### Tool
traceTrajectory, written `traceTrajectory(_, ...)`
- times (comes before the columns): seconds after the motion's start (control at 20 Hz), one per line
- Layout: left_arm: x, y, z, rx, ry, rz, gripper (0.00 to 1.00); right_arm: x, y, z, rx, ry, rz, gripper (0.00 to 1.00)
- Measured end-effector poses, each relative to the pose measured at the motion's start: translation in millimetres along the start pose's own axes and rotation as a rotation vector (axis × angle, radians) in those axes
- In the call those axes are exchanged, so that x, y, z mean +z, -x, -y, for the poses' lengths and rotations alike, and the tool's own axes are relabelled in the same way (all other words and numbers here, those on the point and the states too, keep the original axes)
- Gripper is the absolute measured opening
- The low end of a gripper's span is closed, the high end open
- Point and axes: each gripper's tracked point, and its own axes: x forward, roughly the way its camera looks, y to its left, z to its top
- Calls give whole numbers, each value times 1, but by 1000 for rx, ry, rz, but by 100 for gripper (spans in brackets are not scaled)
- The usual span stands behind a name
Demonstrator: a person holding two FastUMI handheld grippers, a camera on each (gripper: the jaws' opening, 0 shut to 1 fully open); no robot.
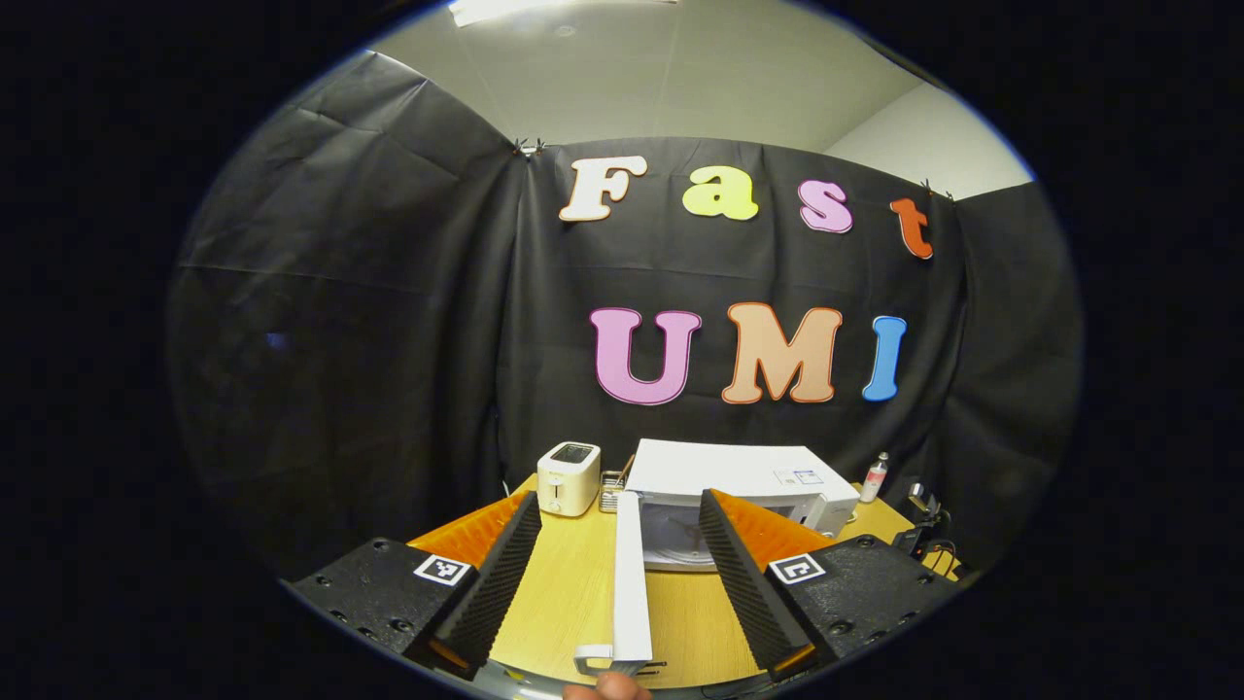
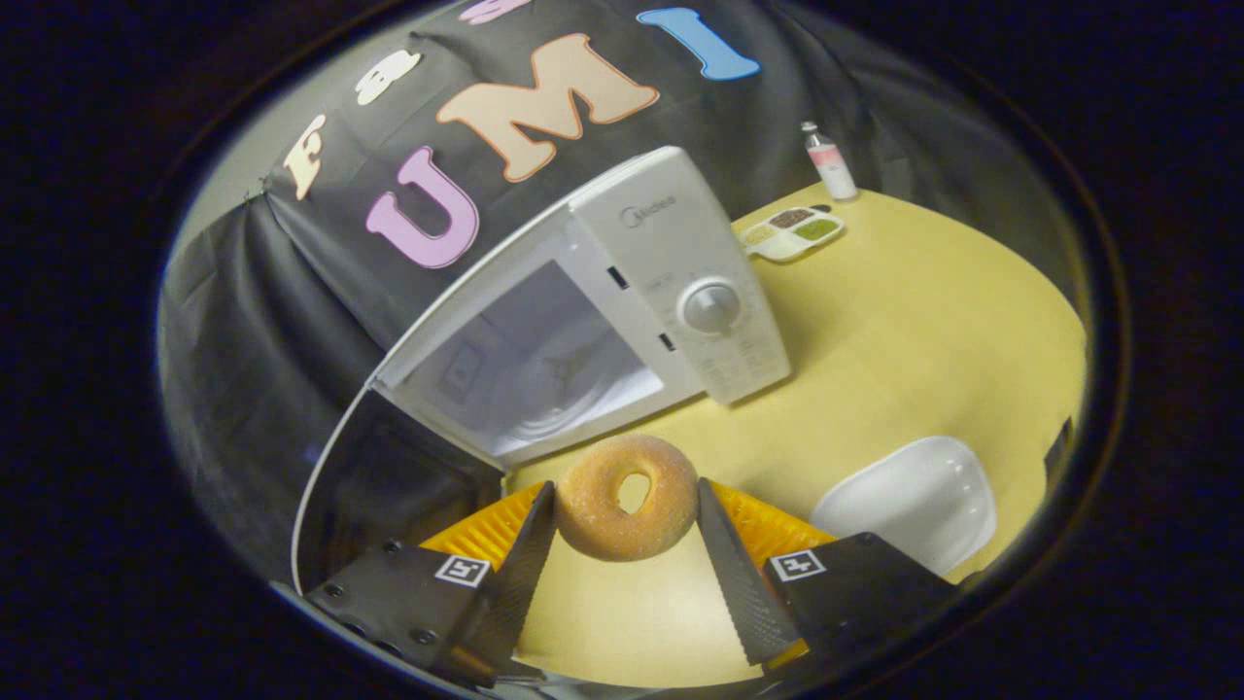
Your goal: Open the microwave oven with the left hand, put the food in, and close the microwave oven.
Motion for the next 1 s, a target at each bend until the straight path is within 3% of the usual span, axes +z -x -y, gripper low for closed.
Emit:
traceTrajectory(0.15,-7,3,-2,0,15,-8,96,0,-25,-36,43,-124,-1,82)
traceTrajectory(0.2,-7,4,-5,5,20,-9,96,5,-35,-45,47,-161,17,88)
traceTrajectory(0.55,-8,14,-33,27,-7,17,93,28,-99,-80,2,-347,163,87)
traceTrajectory(0.75,-13,13,-48,33,-18,10,95,44,-132,-88,-25,-329,276,86)
traceTrajectory(0.8,-13,14,-51,38,-26,10,96,44,-140,-87,-32,-334,289,77)
traceTrajectory(1.0,-9,10,-59,40,-44,30,96,51,-161,-83,-59,-313,361,76)
